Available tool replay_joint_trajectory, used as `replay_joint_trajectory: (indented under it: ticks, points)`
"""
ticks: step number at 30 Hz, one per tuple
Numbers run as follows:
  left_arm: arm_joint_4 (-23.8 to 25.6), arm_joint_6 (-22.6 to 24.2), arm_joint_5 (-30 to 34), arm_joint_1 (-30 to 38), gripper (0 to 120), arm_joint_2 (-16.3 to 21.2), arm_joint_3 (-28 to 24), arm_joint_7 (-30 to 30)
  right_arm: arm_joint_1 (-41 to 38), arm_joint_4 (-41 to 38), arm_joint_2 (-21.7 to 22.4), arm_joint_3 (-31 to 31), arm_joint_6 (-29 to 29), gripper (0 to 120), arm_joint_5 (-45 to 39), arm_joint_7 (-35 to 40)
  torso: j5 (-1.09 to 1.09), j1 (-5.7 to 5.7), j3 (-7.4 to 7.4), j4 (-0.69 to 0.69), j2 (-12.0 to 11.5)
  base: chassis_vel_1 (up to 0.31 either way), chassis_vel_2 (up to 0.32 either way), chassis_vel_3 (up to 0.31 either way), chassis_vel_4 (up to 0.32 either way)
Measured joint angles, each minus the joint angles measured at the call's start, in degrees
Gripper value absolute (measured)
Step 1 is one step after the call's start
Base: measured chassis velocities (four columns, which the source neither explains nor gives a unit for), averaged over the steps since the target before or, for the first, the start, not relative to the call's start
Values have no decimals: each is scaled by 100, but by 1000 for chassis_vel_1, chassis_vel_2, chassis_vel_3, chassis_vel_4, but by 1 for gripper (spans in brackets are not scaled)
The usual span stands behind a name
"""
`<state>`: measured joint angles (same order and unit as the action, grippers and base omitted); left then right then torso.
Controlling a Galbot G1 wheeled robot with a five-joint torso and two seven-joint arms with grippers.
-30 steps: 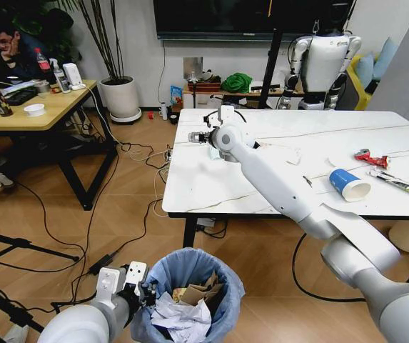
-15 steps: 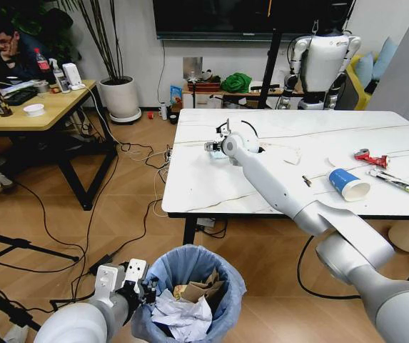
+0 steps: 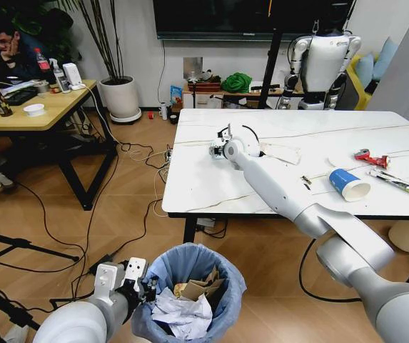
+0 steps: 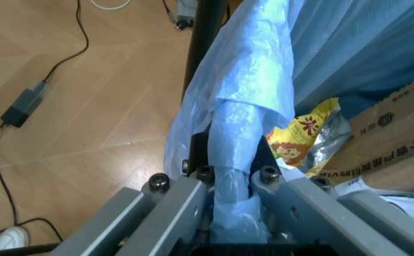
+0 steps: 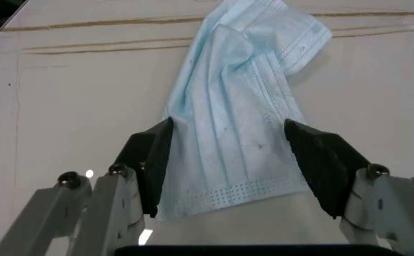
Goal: Pick up the trash bin and place the trash from the table into it.
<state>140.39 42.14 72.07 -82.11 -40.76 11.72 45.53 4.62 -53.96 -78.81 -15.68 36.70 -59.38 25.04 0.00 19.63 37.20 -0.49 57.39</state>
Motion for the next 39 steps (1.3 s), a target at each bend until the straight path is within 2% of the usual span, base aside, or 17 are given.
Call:
replay_joint_trajectory:
  ticks: [1,3,5,6,8,10,11,13,16,23,27,30,32,34,35,37,39]
  points:
    - [-1,0,0,-1,0,-4,7,0,6,0,0,-11,-9,53,3,-2,0,0,0,0,0,0,0,0,0]
    - [0,0,0,-2,0,-4,11,0,9,-3,1,-17,-14,51,8,-2,0,0,0,0,0,0,0,0,0]
    - [-1,0,0,-5,0,-4,19,0,17,-7,-2,-26,-28,41,21,3,0,0,0,0,0,0,0,0,0]
    - [-1,0,0,-5,0,-4,19,0,17,-7,-2,-26,-28,41,21,3,0,0,0,0,0,0,0,0,0]
    - [-1,0,0,-5,0,-4,27,0,32,-10,-5,-35,-42,29,45,13,0,0,0,-1,0,0,0,0,0]
    - [-1,0,0,-4,0,-4,27,0,39,-17,-2,-41,-47,26,55,17,0,0,0,0,0,0,0,0,0]
    - [-1,0,0,-4,0,-7,27,0,50,-33,5,-48,-51,18,62,26,0,0,0,-1,0,0,0,0,0]
    - [-1,0,0,-4,0,-8,27,0,57,-43,9,-50,-54,14,63,35,0,0,0,-1,0,0,0,0,0]
    - [1,0,0,-3,0,-8,27,0,84,-110,31,-46,-73,1,59,114,0,0,0,0,0,0,0,0,0]
    - [4,0,2,-7,0,-9,39,0,200,-683,237,57,-80,0,-121,265,1,0,0,0,0,0,0,0,0]
    - [2,0,4,6,0,-36,41,0,280,-1295,478,128,-71,0,-393,339,1,0,0,0,0,0,0,0,0]
    - [-14,0,10,16,0,-64,41,0,425,-2081,888,250,-56,0,-779,374,1,0,0,1,1,0,0,0,0]
    - [-17,0,12,18,0,-73,41,0,465,-2265,1016,278,-55,0,-867,373,1,0,0,2,1,0,0,0,0]
    - [-20,0,64,25,0,-104,55,7,670,-2958,1554,455,-30,0,-1291,361,2,0,0,-2,1,0,0,0,0]
    - [-20,0,64,25,0,-104,55,7,670,-2958,1554,455,-30,0,-1291,361,2,0,0,-2,1,0,0,0,0]
    - [-21,0,114,21,0,-121,98,31,872,-3616,1973,600,-35,0,-1544,246,2,0,-1,-4,1,0,0,0,0]
    - [-20,0,131,16,0,-122,115,33,925,-3790,2065,633,-45,0,-1591,196,1,0,-1,-3,1,0,0,0,0]
